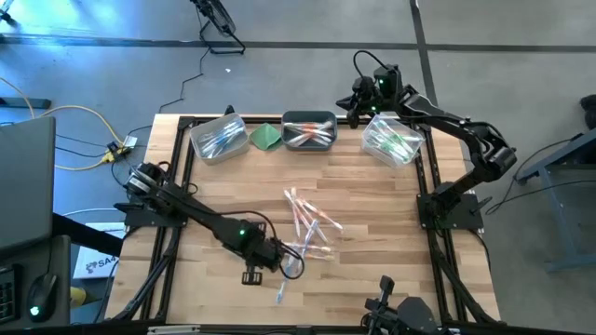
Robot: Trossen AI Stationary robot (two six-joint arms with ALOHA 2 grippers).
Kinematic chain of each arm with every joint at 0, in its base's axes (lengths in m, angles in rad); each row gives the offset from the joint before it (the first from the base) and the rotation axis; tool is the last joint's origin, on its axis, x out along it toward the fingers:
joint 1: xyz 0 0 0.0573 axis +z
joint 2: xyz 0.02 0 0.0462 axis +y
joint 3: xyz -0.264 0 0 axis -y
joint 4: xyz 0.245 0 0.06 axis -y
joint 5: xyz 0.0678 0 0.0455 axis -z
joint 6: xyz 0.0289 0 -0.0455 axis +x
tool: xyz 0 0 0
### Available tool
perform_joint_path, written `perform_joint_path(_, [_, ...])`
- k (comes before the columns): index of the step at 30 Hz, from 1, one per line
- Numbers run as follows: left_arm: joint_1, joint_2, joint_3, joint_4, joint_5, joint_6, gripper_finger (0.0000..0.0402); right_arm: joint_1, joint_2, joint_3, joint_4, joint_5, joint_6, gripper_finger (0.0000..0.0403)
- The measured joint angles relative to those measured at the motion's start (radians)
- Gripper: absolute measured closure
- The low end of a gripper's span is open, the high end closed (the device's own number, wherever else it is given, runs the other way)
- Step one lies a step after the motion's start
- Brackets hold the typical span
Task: Pick & Place Toothbrushes
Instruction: Put the bottom left blue toothbrush into the gray bin
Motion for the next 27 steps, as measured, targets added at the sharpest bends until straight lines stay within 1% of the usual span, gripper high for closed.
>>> perform_joint_path(8, [0.000,0.000,0.000,0.019,0.002,-0.006,0.0402,0.000,0.000,0.000,-0.002,0.000,-0.001,0.0399])
perform_joint_path(11, [0.000,0.002,0.000,0.023,0.000,-0.004,0.0401,0.000,0.000,0.000,-0.003,0.016,-0.002,0.0399])
perform_joint_path(14, [0.000,0.008,-0.001,0.017,-0.001,0.003,0.0395,0.000,0.000,0.000,-0.004,0.018,-0.002,0.0399])
perform_joint_path(17, [0.000,0.021,0.001,0.016,0.000,0.005,0.0371,0.000,0.000,0.000,-0.007,0.018,-0.008,0.0400])
perform_joint_path(23, [0.000,0.038,0.001,-0.031,0.003,0.007,0.0302,0.000,0.000,0.000,-0.031,0.018,-0.033,0.0399])
perform_joint_path(27, [0.000,0.042,0.001,-0.028,0.015,0.014,0.0283,0.000,0.000,0.000,-0.032,0.018,-0.032,0.0399])
